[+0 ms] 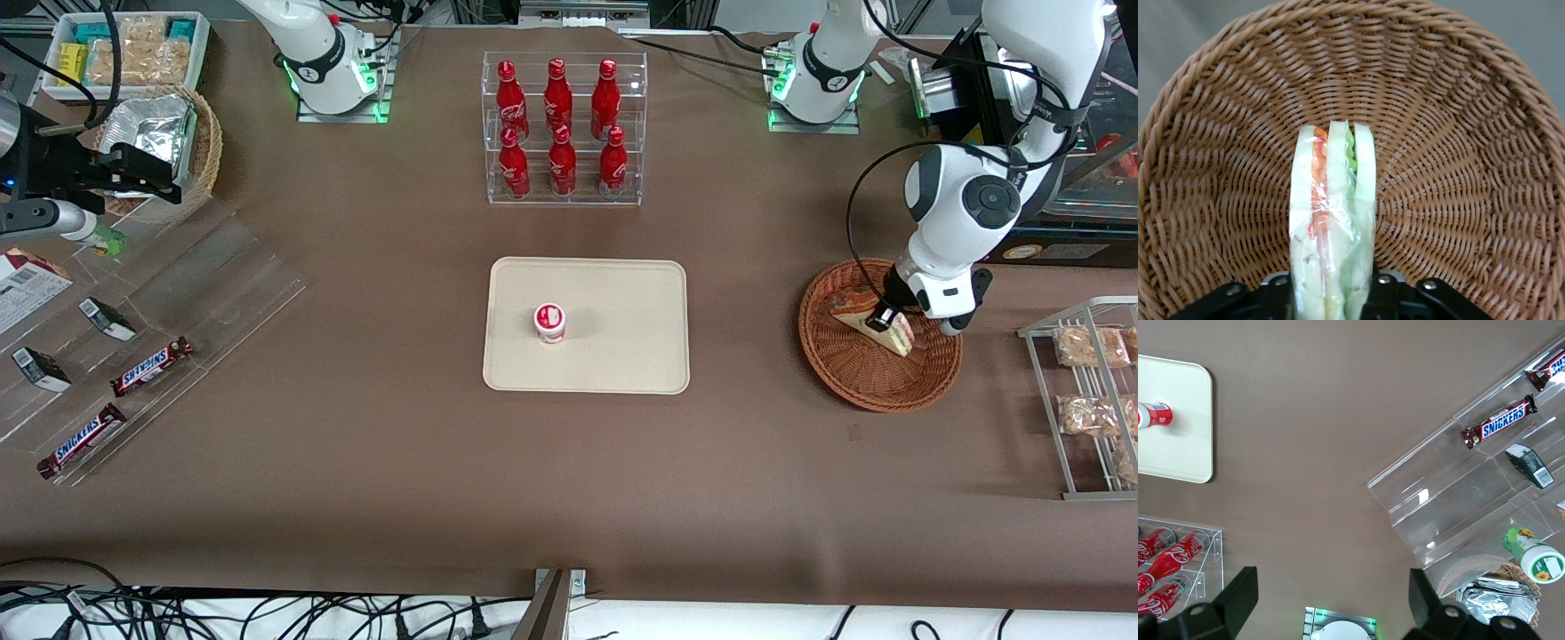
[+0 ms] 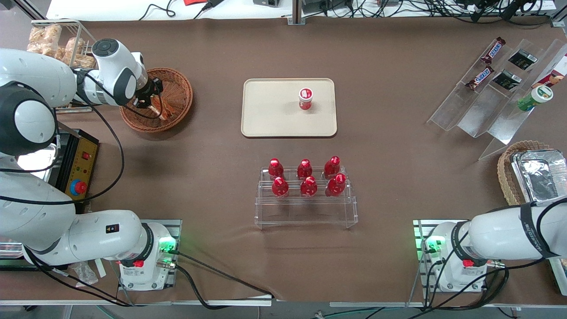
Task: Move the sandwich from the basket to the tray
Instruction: 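Close the left gripper on the sandwich and lift it from the basket, then carry the held sandwich with the left gripper over the cream tray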
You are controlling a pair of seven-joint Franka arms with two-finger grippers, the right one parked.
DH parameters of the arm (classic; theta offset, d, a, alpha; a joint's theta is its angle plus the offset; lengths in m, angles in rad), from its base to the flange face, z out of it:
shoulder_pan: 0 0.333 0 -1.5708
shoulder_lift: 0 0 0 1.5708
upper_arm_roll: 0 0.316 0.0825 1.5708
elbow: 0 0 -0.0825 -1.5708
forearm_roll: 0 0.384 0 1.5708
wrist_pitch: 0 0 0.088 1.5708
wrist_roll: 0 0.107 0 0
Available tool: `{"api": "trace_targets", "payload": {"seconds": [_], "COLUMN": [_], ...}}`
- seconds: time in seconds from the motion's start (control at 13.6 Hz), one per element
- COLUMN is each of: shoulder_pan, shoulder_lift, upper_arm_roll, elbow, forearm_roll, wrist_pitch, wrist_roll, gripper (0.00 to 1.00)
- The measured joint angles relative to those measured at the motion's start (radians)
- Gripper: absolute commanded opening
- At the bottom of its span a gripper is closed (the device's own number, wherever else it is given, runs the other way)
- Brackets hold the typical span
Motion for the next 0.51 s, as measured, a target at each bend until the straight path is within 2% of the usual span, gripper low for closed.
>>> {"api": "trace_targets", "payload": {"seconds": [0.15, 0.51], "shoulder_pan": [0.0, -0.006], "shoulder_lift": [-0.02, -0.061], "upper_arm_roll": [-0.006, -0.093], "elbow": [0.055, 0.357], "forearm_roll": [0.0, 0.001], "wrist_pitch": [-0.126, -0.599], "wrist_roll": [0.0, 0.003], "gripper": [0.0, 0.0]}}
